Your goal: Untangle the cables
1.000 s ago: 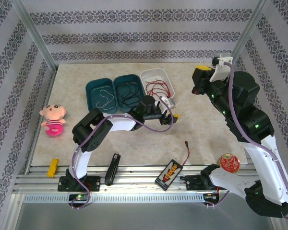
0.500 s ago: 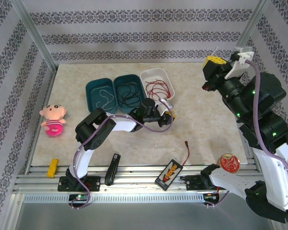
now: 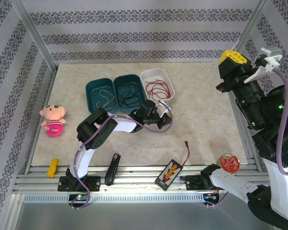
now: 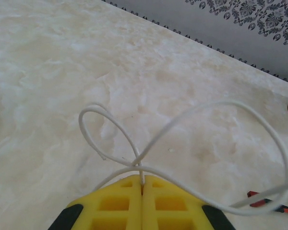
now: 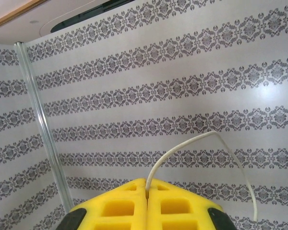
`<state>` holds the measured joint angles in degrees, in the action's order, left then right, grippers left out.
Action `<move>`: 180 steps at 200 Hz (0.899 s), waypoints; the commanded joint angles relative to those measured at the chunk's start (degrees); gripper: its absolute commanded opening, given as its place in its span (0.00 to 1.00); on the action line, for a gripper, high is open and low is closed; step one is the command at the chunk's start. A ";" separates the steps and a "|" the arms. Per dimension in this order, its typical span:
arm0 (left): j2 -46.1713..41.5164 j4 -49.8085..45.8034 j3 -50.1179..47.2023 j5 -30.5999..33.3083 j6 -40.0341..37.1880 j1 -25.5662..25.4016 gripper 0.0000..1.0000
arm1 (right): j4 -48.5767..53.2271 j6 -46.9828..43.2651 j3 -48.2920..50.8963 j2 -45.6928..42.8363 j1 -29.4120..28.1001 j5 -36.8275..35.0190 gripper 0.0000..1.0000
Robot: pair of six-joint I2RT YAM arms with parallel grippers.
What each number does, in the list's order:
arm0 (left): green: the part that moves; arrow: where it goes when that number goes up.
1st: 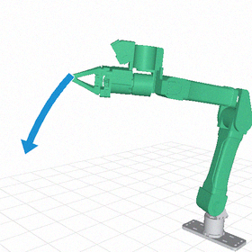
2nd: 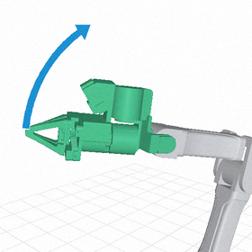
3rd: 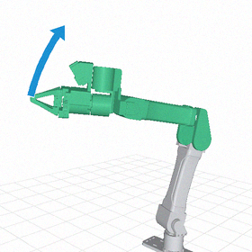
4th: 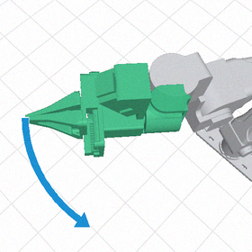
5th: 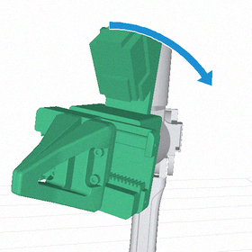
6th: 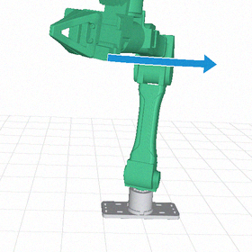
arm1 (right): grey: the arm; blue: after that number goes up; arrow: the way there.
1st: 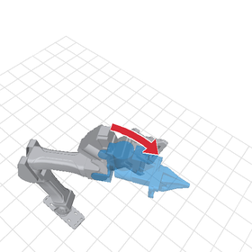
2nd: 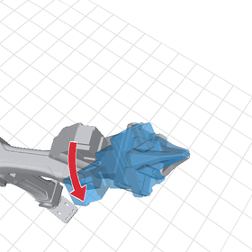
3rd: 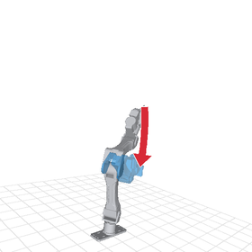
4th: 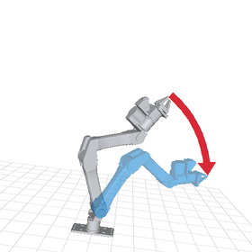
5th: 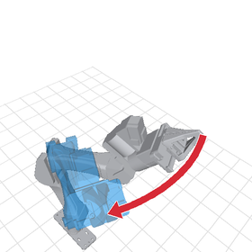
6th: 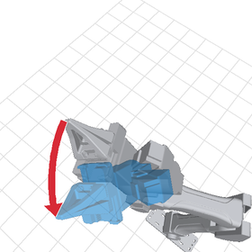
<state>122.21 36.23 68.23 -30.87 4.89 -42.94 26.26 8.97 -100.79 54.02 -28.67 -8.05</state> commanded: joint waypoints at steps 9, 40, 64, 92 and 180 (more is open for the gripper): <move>0.42 -2.14 -2.00 -0.13 2.20 2.05 0.00 | -5.54 -3.70 -3.97 -0.43 -0.43 -2.33 0.00; 0.05 -3.02 -2.38 -1.34 2.74 2.51 0.14 | -6.13 -6.08 -6.53 0.00 -0.43 -3.52 0.00; -0.81 -2.53 -2.69 -3.44 3.81 2.50 0.26 | -5.20 -5.57 -6.57 0.56 -0.43 -2.51 0.00; -2.53 0.10 -3.62 -4.12 6.29 2.52 0.28 | -5.00 -2.07 1.42 -0.82 -0.43 -1.43 0.00; -9.34 -0.26 -7.60 -0.93 4.79 2.56 0.45 | -3.35 -1.85 6.11 0.11 -0.43 -5.11 0.00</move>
<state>116.64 36.23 61.95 -32.73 9.93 -41.12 23.07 6.26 -92.38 54.17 -28.67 -12.64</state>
